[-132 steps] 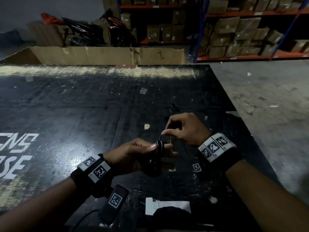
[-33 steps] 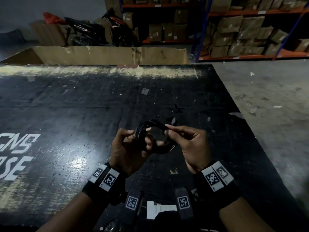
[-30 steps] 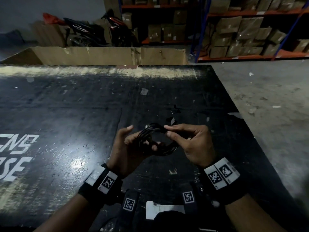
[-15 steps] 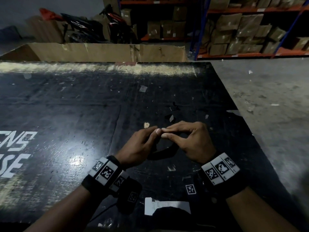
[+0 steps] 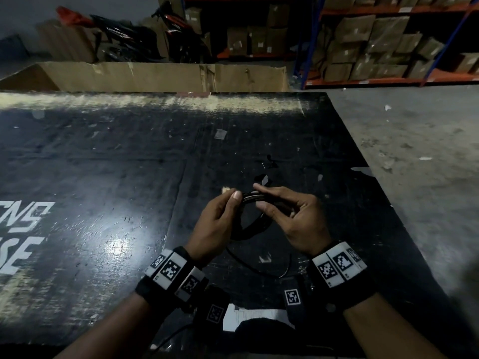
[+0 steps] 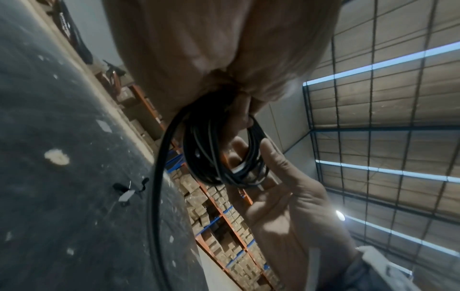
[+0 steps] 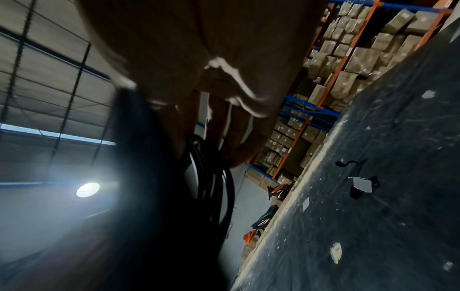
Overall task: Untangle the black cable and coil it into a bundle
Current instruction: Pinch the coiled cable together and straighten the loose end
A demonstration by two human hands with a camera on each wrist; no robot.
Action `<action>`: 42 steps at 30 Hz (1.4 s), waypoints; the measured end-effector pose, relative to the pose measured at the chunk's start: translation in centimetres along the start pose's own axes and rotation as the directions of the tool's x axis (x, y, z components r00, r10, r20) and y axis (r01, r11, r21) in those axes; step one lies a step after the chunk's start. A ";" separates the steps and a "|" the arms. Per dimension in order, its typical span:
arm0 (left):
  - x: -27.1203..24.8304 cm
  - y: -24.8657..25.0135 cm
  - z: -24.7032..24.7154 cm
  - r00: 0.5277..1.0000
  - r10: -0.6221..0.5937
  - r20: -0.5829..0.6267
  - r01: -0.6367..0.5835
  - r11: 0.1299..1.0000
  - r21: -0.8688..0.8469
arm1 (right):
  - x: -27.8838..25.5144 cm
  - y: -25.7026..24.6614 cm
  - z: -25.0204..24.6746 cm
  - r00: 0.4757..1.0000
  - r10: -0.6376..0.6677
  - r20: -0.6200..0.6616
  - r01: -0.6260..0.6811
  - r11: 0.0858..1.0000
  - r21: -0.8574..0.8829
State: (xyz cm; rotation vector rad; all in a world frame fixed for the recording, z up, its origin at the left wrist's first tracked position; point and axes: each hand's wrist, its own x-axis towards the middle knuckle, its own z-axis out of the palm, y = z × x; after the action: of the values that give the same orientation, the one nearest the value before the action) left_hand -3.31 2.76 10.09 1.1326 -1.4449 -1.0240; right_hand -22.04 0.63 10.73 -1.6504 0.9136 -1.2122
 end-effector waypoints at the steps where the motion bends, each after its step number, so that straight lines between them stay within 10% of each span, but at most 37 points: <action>1: 0.1 0.0 0.1 1.000 -0.016 -0.020 0.015 0.999 -0.049 | 0.0 0.2 0.0 0.999 0.029 0.013 -0.029 1.000 0.003; 11: 4.4 0.3 -1.6 0.924 -0.143 -0.353 0.025 0.948 -0.318 | -1.5 2.1 -0.2 0.899 0.401 0.175 -0.431 0.882 0.190; 21: 6.4 0.1 -2.4 0.834 -0.317 -0.451 -0.015 0.805 -0.594 | -4.0 1.0 1.2 0.926 0.184 0.330 -0.283 0.917 0.281; 29: 5.6 0.1 -1.7 0.850 -0.472 -0.232 0.056 0.520 -0.853 | -3.8 -1.1 3.0 0.959 -0.251 0.131 0.266 0.958 -0.107; 35: 4.3 0.0 -1.6 0.865 -0.486 -0.125 0.097 0.407 -0.908 | -3.2 -2.4 3.5 0.998 -0.033 -0.046 0.044 0.961 0.272; 42: 1.9 0.0 -0.1 0.922 -0.386 -0.034 0.178 0.499 -0.848 | 1.1 -0.9 1.8 0.899 -0.024 -0.438 0.057 0.996 0.063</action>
State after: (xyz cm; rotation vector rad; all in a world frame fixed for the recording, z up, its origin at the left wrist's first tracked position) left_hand -3.32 0.93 10.46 0.7092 -0.4124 -1.5376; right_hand -19.94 0.29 11.66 -1.3638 1.0930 -1.6665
